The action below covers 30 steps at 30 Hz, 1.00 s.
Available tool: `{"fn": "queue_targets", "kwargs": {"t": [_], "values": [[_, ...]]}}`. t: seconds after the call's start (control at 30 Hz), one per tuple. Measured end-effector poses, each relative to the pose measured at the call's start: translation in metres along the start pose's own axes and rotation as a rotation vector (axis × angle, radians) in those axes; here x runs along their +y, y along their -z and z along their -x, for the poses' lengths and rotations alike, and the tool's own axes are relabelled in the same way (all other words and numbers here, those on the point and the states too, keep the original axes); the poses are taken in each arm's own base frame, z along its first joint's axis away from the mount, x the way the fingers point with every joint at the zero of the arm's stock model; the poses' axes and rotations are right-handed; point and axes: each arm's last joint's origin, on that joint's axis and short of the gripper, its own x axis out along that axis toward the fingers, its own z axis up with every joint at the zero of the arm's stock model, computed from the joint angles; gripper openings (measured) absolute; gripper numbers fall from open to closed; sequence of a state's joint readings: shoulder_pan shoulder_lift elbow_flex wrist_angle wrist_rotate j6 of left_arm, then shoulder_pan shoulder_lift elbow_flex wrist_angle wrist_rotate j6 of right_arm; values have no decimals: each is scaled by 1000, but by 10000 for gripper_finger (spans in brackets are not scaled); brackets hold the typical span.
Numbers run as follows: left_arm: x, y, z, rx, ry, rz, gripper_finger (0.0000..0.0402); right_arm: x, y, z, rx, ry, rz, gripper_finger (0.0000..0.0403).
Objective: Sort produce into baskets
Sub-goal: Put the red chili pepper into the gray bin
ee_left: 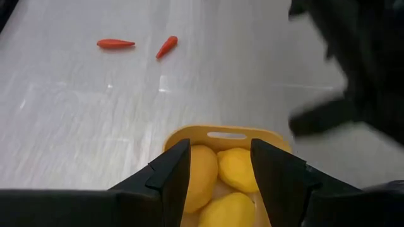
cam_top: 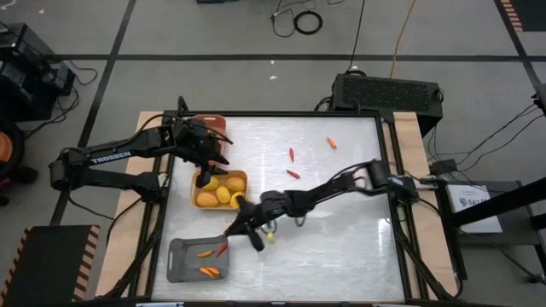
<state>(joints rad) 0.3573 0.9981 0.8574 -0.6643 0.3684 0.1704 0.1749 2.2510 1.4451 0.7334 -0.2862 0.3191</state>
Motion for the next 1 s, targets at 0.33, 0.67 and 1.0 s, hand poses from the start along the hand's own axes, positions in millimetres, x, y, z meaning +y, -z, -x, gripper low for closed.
{"fn": "queue_targets", "kwargs": {"t": [0.33, 0.67, 1.0], "values": [[0, 3, 0, 32, 2, 29, 173, -18, 14, -48, 54, -232, -87, 6], [0, 2, 0, 24, 0, 42, 173, -29, 9, -43, 95, -260, -145, 99], [0, 2, 0, 24, -2, 42, 173, -44, -4, -35, 86, -300, -138, 136]]}}
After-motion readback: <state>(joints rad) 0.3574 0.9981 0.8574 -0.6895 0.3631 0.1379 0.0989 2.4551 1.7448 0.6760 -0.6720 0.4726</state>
